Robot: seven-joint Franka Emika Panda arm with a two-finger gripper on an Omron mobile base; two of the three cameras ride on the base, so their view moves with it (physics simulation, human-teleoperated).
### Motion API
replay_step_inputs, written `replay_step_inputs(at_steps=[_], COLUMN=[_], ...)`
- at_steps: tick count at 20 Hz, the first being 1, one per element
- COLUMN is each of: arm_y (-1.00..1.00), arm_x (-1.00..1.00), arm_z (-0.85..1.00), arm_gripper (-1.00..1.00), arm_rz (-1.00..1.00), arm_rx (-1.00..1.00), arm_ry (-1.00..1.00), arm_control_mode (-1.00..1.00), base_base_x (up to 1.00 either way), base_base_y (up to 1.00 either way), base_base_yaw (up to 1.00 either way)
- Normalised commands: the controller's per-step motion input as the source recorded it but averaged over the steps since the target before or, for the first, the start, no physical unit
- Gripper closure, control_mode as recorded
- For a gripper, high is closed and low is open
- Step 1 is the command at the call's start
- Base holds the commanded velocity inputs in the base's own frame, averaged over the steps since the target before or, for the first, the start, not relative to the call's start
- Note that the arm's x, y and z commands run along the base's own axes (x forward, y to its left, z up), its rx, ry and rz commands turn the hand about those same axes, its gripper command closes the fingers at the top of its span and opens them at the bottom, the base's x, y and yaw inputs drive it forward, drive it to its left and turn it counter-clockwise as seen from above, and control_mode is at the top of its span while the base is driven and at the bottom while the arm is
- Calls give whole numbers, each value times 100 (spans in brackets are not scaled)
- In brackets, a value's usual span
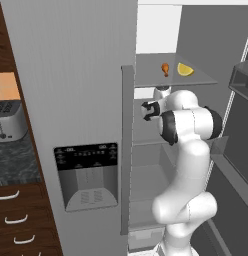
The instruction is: Place one lemon wedge and one chicken drumstick in each tupperware on the nearby counter, to pack two identical lunches.
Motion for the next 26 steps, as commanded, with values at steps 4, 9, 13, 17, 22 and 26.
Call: replay_step_inputs(at_steps=[4, 9, 13, 17, 22, 26], arm_y=[0, 5, 6, 25, 15, -15], arm_x=[-6, -7, -21, -37, -43, -3], arm_z=[-58, -56, -42, -23, -9, -9], arm_gripper=[-100, -100, -100, -100, -100, -100], arm_rz=[0, 4, 2, 0, 0, 0], arm_rx=[0, 0, 0, 0, 0, 0], arm_ry=[0, -1, 0, 0, -2, -1], arm_control_mode=[-100, -100, -100, -100, -100, -100], base_base_x=[0, 0, 0, 0, 0, 0], base_base_y=[0, 0, 0, 0, 0, 0], base_base_yaw=[0, 0, 0, 0, 0, 0])
